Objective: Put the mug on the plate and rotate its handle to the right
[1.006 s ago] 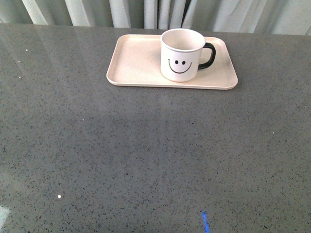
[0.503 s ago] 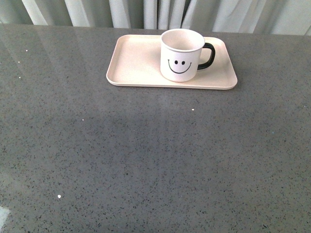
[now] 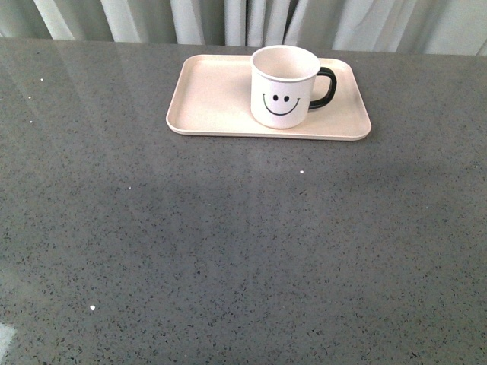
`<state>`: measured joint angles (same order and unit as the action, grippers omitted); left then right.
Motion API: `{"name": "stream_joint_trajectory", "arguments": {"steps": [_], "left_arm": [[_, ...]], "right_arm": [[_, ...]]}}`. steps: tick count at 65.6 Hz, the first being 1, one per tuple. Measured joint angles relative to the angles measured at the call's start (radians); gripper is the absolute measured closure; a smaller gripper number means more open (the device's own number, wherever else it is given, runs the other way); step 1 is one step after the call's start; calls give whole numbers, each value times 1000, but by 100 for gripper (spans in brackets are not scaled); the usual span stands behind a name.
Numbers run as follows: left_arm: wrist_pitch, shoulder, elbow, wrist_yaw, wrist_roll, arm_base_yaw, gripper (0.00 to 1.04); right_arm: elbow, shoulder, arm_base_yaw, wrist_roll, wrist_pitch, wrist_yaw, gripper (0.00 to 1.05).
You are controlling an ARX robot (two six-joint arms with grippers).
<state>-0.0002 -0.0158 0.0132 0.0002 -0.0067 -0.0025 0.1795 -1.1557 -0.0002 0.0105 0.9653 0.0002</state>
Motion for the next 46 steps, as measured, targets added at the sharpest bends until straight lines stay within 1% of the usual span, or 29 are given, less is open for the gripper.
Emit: {"name": "stream_joint_trajectory", "arguments": {"steps": [6,10,14,30,46], "left_arm": [[0,0,0,0,0,0,9],[0,0,0,0,0,0,9],[0,0,0,0,0,0,9],[0,0,0,0,0,0,9],[0,0,0,0,0,0,9]], "right_arm": [[-36,57,0,0,-25,0,103],[-70,63,0,0,21,0,103],[-96,86,0,0,8,0,103],[-145,277,0,0,-136,0,103],[-160,484,0,0,-315,0,103]]}}
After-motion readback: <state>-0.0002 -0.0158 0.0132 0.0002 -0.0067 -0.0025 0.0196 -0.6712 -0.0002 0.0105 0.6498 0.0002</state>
